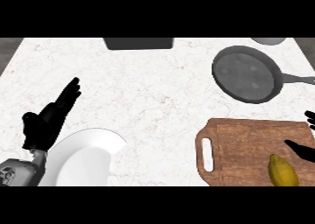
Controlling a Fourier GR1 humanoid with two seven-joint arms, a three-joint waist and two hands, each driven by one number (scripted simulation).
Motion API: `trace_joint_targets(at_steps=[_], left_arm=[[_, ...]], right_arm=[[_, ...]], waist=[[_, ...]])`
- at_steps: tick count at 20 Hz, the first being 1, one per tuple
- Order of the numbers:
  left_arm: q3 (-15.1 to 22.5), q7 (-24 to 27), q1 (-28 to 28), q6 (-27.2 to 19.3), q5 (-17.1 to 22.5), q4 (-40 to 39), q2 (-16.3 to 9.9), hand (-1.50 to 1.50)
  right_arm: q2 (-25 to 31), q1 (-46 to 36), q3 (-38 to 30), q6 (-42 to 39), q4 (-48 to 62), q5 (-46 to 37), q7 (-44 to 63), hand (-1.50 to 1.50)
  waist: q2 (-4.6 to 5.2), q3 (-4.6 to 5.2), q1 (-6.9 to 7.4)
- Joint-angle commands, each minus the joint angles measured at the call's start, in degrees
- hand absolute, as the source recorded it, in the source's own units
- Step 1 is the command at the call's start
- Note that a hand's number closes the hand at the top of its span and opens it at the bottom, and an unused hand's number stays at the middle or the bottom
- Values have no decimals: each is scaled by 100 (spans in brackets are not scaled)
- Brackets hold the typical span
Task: Pick the lemon from the cutting board and place it in the pan
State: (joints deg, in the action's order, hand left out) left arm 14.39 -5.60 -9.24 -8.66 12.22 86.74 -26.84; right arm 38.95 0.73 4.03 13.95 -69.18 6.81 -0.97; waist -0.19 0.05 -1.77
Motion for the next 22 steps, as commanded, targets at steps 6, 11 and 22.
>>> trace_joint_targets(at_steps=[6,11,22], left_arm=[[54,-51,3,219,-196,20,192,0],[57,-67,-119,225,-284,-27,287,0],[123,-144,103,291,-377,286,324,0]], right_arm=[[1016,1046,89,-643,-1222,-361,1019,-150],[1711,814,430,-1354,-1597,-712,2135,-150],[1773,-576,1477,-3918,-2507,542,5215,-150]], waist=[[14,13,133],[27,11,193],[41,8,380]])
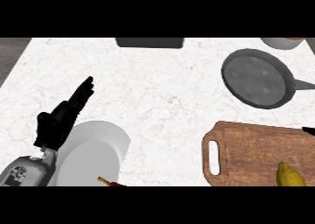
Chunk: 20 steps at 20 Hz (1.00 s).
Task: Pick the lemon from the cutting board and place it in the pan
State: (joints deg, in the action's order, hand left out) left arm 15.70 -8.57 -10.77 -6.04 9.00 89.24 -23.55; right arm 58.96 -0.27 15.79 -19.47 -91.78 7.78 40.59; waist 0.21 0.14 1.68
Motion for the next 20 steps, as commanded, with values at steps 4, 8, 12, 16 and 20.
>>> trace_joint_targets(at_steps=[4,8,12,16,20], left_arm=[[-303,-93,95,224,24,70,27,0],[-172,-149,151,28,-296,123,216,0],[-260,92,613,118,-328,280,194,0],[-449,-124,305,310,-265,170,236,0],[-430,-10,283,250,-467,54,454,0]], right_arm=[[-592,-561,351,-768,-303,218,1506,-150],[-885,-959,615,-690,-533,101,2400,-150],[-784,-667,630,-742,-361,-222,2124,-150],[-850,-565,635,-756,-343,-414,2015,-150],[-876,-507,578,-876,-425,-497,2076,-150]], waist=[[-23,-11,-147],[-22,-8,-144],[-25,-10,-134],[-22,-13,-165],[-25,-12,-176]])
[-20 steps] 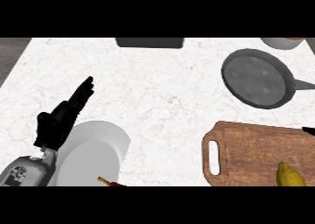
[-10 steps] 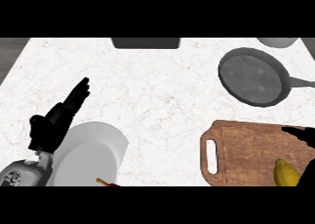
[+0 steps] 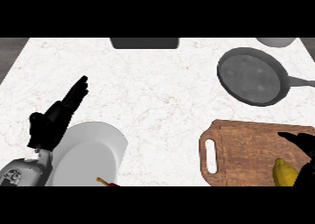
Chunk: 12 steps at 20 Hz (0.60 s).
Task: Pick the lemon from the cutting board and place it in the pan
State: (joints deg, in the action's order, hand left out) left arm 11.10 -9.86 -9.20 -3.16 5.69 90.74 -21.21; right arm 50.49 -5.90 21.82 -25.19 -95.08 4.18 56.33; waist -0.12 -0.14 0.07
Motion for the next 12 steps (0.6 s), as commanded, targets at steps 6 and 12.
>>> trace_joint_targets(at_steps=[6,12], left_arm=[[-290,-215,-195,337,-6,-183,204,0],[-168,-77,494,212,-444,383,330,0]], right_arm=[[-351,437,-194,-155,-68,-603,251,-150],[-685,385,-306,-480,602,-919,-312,-150]], waist=[[10,16,-44],[6,14,2]])
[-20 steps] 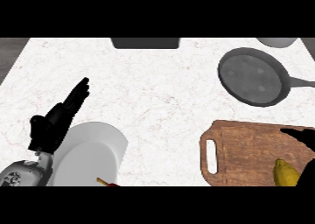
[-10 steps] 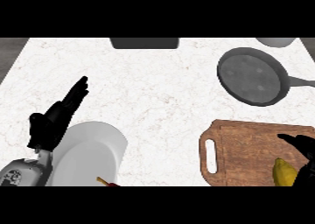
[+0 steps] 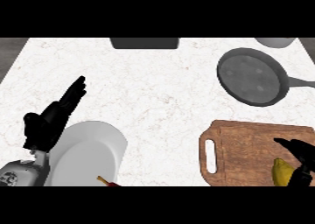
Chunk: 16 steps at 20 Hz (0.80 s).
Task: Pick the lemon from the cutting board and place it in the pan
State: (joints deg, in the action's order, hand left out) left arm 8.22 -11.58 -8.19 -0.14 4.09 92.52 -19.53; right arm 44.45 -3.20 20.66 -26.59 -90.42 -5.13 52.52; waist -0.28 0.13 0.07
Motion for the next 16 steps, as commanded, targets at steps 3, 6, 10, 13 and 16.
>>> trace_joint_targets(at_steps=[3,6,10,13,16], left_arm=[[-102,168,-165,17,-151,-454,303,0],[-16,44,110,21,-197,5,241,0],[-176,-48,11,159,-149,-29,179,0],[-234,50,-5,185,-159,-158,261,0],[-383,-205,-41,369,-81,34,155,0]], right_arm=[[-113,99,-30,-600,-107,-149,-156,150],[-430,336,307,-390,-64,-403,-240,150],[-424,252,22,-514,11,-438,-300,150],[-554,403,63,-245,33,-864,-620,150],[-393,416,-257,-417,-528,-933,-405,150]], waist=[[31,-11,-31],[19,-12,-16],[22,-12,-12],[24,-13,-13],[17,-12,-17]])
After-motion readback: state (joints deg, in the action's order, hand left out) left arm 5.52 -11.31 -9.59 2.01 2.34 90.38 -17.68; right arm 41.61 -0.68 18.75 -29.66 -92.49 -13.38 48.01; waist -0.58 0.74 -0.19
